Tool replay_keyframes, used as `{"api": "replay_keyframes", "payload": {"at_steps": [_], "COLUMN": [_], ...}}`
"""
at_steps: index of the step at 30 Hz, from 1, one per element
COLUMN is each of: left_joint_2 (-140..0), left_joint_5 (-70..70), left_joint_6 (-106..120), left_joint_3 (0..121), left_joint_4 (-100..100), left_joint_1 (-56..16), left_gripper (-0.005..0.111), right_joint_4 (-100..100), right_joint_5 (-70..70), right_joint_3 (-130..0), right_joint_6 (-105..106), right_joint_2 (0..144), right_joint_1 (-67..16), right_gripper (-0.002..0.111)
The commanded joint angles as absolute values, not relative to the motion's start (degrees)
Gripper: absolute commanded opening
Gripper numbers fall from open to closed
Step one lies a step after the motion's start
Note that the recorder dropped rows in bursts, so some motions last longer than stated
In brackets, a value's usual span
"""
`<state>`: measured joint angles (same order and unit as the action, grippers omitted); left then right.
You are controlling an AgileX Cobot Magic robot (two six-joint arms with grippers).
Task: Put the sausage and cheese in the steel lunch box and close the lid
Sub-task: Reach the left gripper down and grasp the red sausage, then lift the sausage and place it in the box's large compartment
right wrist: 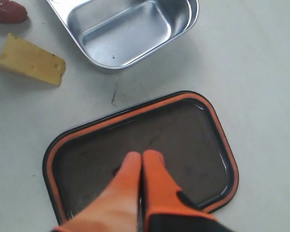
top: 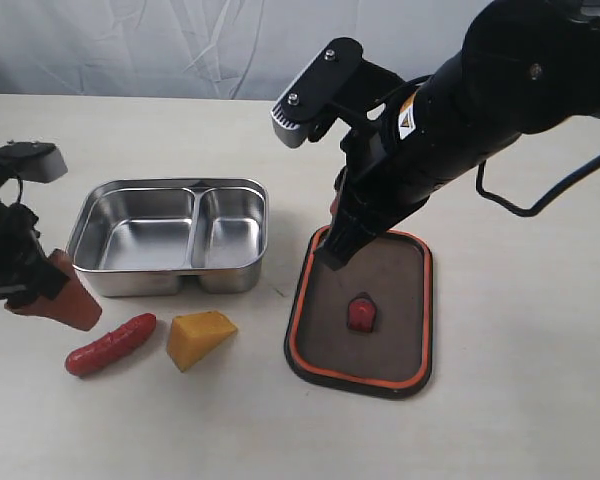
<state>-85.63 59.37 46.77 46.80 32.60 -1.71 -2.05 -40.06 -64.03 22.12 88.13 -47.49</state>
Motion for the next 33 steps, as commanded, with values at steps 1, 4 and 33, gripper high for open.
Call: {"api": "replay_keyframes", "payload": {"at_steps": [1,4,33], "left_joint_2": [-88.8,-91.0,-105.3], "left_joint_5": [53.2,50.5,49.3], "left_joint_6": [49.3,49.3,42.1], "left_joint_3": [46.2,46.2,46.9], "left_joint_4": [28.8,28.2,25.1], "left_joint_1": [-7.1,-8.8,-15.6], "left_gripper": [0.054,0.054,0.0], "right_joint_4": [-1.5,-1.4,-0.4], "right_joint_5": [-39.4,-39.4,-40.2], "right_joint_3": [-64.0,-64.0,-64.0], "right_joint_6": [22.0,22.0,22.0], "right_joint_2": [87.6,87.6,87.6], "right_joint_1": [-47.4,-47.4,-47.4], "right_gripper": [0.0,0.0,0.0]}}
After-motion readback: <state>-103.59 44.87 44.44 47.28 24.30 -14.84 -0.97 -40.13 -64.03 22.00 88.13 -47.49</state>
